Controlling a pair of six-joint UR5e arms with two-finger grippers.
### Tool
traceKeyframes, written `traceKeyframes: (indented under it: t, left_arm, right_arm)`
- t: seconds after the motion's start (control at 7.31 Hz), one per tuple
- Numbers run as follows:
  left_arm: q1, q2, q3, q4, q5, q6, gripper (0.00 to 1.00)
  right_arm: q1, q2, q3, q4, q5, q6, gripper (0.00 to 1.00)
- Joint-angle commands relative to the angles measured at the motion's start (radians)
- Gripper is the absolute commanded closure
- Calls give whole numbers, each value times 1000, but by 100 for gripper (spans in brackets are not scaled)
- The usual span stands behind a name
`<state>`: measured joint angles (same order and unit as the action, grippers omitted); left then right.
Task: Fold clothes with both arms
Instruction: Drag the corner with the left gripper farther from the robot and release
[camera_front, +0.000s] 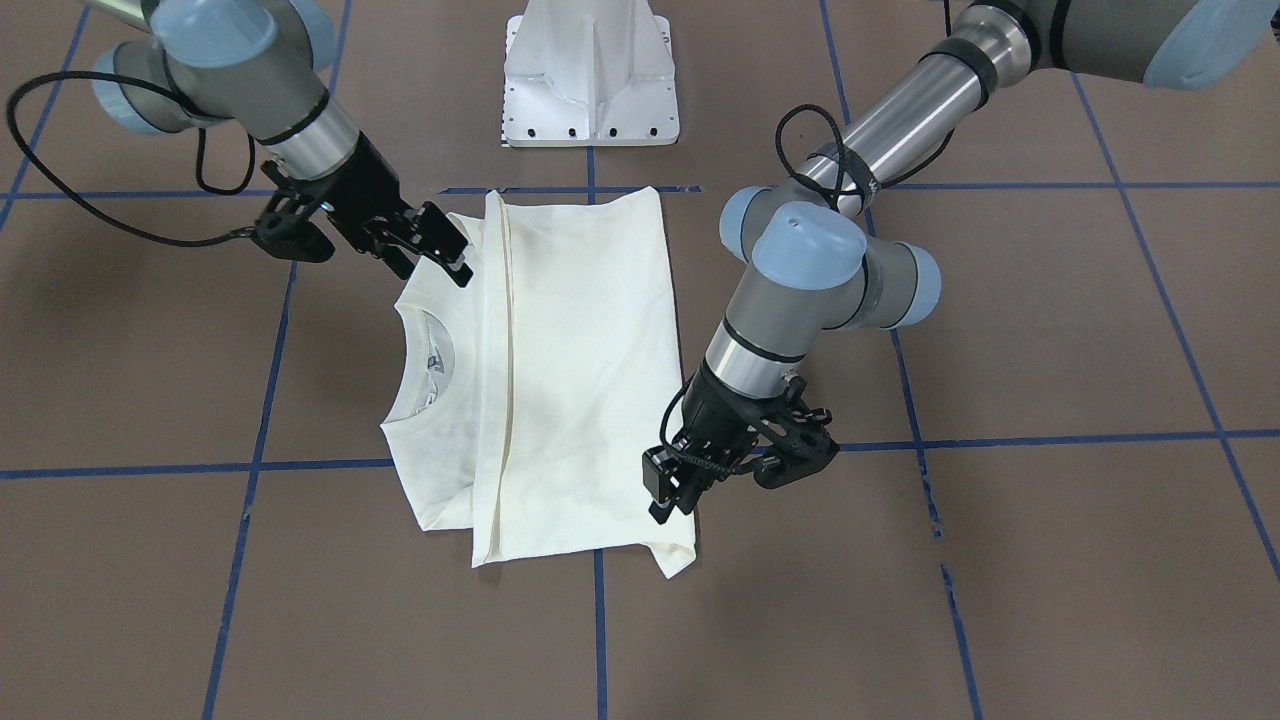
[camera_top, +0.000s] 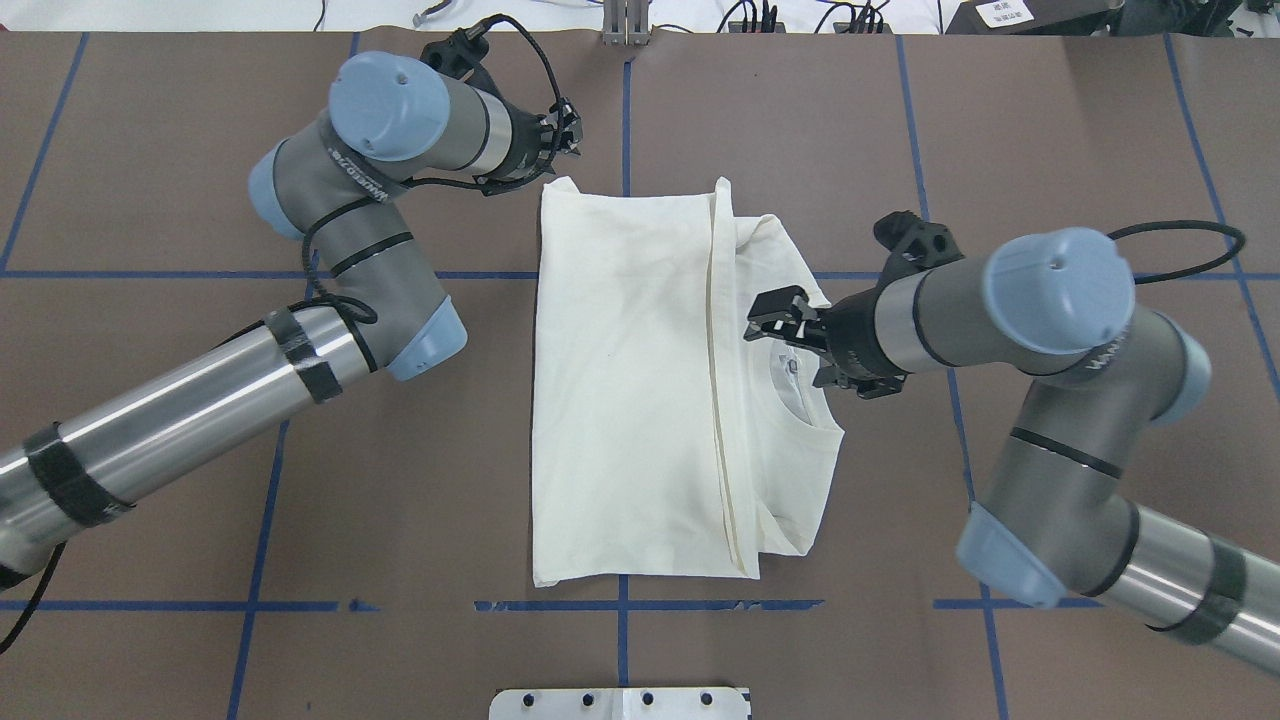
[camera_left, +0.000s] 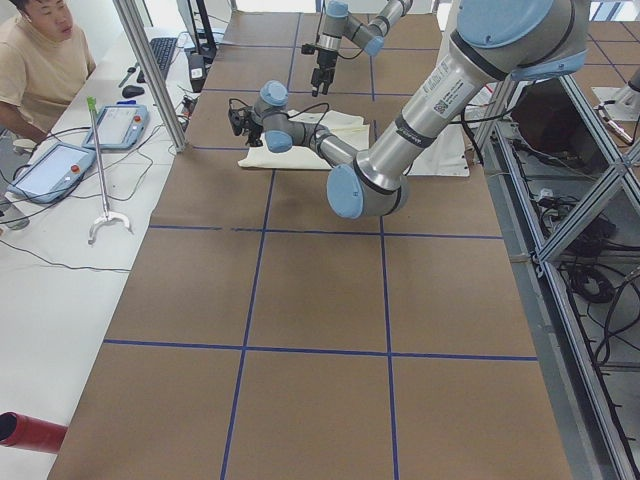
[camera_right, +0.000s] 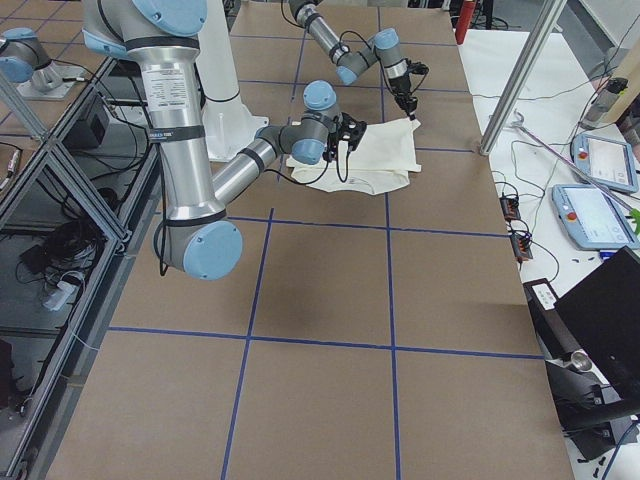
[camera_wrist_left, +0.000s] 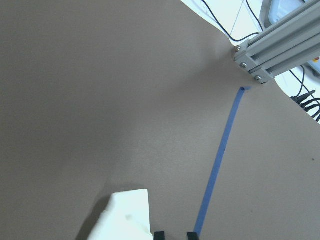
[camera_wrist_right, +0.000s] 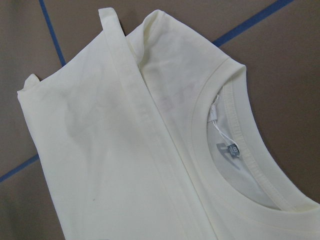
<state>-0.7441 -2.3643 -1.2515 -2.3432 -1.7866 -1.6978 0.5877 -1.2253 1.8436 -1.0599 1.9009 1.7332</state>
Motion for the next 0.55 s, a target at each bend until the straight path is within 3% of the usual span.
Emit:
traceKeyframes:
  t: [0.0,0.41]
  left_arm:
    - [-11,195,-329,44,-60,1,46]
    - [-23,221,-352,45,-74,3,46]
  right_arm:
    - [-87,118,-108,-128,-49,-164,0]
    - [-187,202,-98,-453,-143,-450,0]
